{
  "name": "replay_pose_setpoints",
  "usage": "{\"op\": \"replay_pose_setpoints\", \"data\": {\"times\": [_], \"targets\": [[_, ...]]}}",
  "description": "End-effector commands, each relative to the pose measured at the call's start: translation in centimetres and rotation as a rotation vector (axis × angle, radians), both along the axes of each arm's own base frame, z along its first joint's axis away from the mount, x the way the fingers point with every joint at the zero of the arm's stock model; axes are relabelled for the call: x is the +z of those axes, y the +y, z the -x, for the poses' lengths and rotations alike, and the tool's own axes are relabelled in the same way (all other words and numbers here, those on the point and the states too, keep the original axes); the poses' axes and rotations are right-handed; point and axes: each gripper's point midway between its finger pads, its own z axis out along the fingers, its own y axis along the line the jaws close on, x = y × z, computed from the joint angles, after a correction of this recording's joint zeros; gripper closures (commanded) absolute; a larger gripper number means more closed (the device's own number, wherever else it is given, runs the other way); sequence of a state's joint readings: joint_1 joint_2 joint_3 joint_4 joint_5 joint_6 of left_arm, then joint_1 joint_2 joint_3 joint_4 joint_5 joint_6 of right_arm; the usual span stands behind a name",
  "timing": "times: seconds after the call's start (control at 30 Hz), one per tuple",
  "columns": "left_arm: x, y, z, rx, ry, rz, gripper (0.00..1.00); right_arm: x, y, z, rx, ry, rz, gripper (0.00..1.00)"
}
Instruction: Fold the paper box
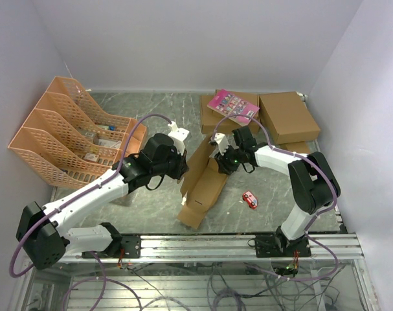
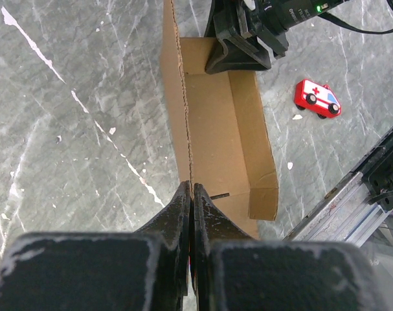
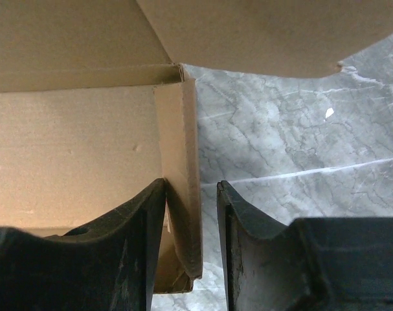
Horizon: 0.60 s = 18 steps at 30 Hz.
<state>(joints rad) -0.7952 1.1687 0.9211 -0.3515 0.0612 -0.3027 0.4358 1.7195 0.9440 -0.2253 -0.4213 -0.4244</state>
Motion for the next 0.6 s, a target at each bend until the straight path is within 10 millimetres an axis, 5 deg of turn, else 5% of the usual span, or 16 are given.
{"op": "replay_pose_setpoints", "data": {"times": [0.0,0.13,0.27,0.57], "targets": [[1.0,-0.6,-0.1,-0.029,-0.025,0.039,0.93,1.4,0.8,-1.3,-0.029,-0.047,-0.05,0.64],[1.0,-0.9,-0.1,-0.035,-0.02,0.043,0.93,0.8,0.7,-1.7,-0.059,-0.05,-0.041,0.72],[1.1,-1.1,-0.2,-0.037,-0.019,0.045,0.93,-0.3,0.3,-1.7,-0.068,-0.04,-0.008,1.0],[1.3,-0.5,-0.5,-0.021,-0.036,0.033,0.93,-1.4,-2.7,-2.9,-0.136,-0.161,0.182,1.0]]}}
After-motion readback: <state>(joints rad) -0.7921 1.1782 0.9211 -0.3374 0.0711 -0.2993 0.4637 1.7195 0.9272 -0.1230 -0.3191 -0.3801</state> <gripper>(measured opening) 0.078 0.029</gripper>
